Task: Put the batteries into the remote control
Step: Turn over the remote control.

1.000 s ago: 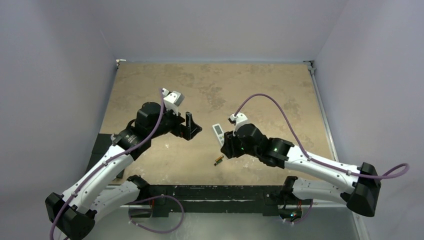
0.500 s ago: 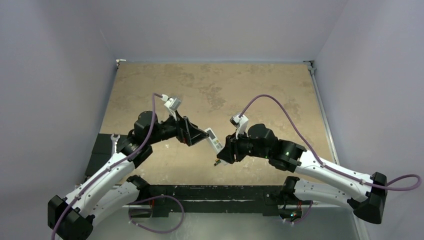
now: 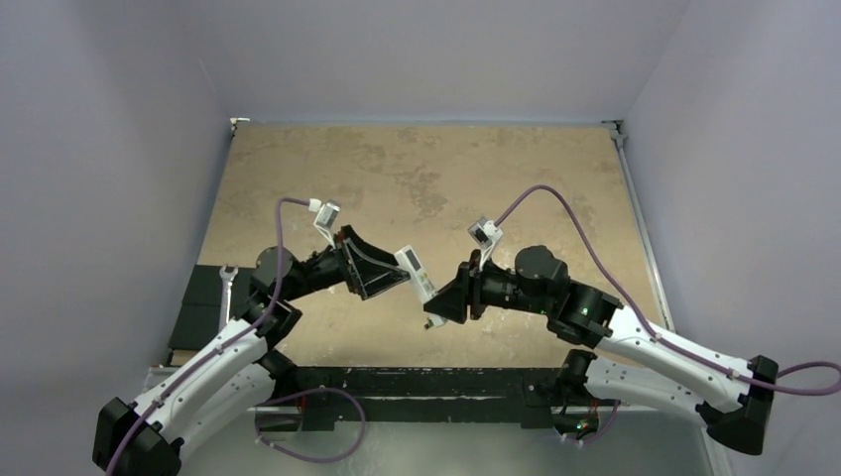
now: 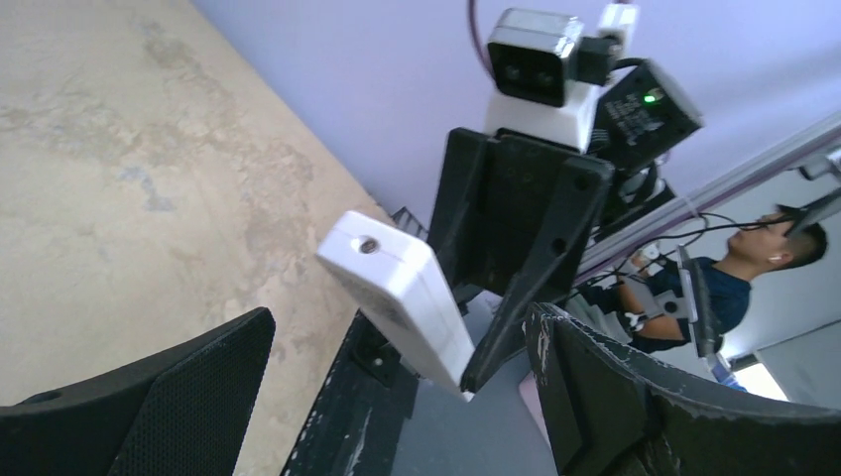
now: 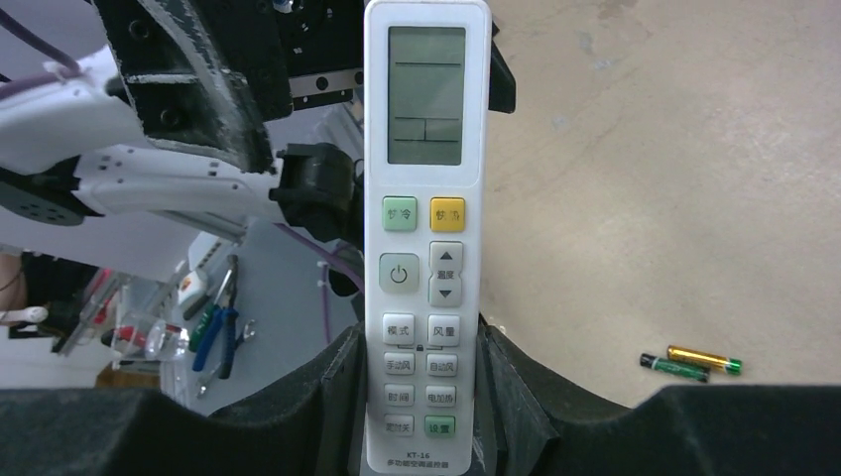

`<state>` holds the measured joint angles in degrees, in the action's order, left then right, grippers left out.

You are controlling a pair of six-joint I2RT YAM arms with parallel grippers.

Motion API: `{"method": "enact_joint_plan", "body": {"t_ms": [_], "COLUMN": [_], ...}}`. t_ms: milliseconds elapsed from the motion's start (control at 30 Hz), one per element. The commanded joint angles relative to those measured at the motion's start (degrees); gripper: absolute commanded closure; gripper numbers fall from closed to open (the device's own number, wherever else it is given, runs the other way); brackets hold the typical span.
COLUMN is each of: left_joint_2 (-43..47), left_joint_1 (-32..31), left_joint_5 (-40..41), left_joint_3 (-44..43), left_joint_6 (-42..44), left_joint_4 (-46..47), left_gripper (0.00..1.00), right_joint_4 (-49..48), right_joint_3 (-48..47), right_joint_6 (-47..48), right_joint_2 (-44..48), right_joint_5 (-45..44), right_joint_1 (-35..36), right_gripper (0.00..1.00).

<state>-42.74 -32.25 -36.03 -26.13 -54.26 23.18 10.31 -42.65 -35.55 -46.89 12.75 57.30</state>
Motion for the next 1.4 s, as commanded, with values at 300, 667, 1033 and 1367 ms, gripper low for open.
{"method": "enact_joint_plan", "body": {"t_ms": [300,667,1033,1367], "left_joint_2": [0.29,-2.14,-1.82,-1.58], "left_joint_1": [0.35,0.35,0.35,0.35], "left_joint_5": [-1.88,-4.06,-4.37,-2.53], "left_joint_3": [5.30,5.71,6.09,6.07], "left_joint_6": [-15.17,-20.09,-19.57,-18.61], "left_joint_4": [26.86,35.56,34.32,30.72], "left_gripper": [0.03,0.13,0.28,0.51], "right_joint_4": [-19.95,-25.97,-23.41,-20.15], "right_joint_3": [4.32,4.93,4.67,4.69], "right_joint_6": [-8.57,-12.59,-12.08,-10.28], "right_joint_2": [1.87,-1.32,-1.39,-0.95], "right_joint_5": [10.85,13.95,11.22,7.87], "right_joint_1": [-0.32,-0.31,-0.34,-0.32], "right_gripper": [1.00,1.00,1.00,1.00]}}
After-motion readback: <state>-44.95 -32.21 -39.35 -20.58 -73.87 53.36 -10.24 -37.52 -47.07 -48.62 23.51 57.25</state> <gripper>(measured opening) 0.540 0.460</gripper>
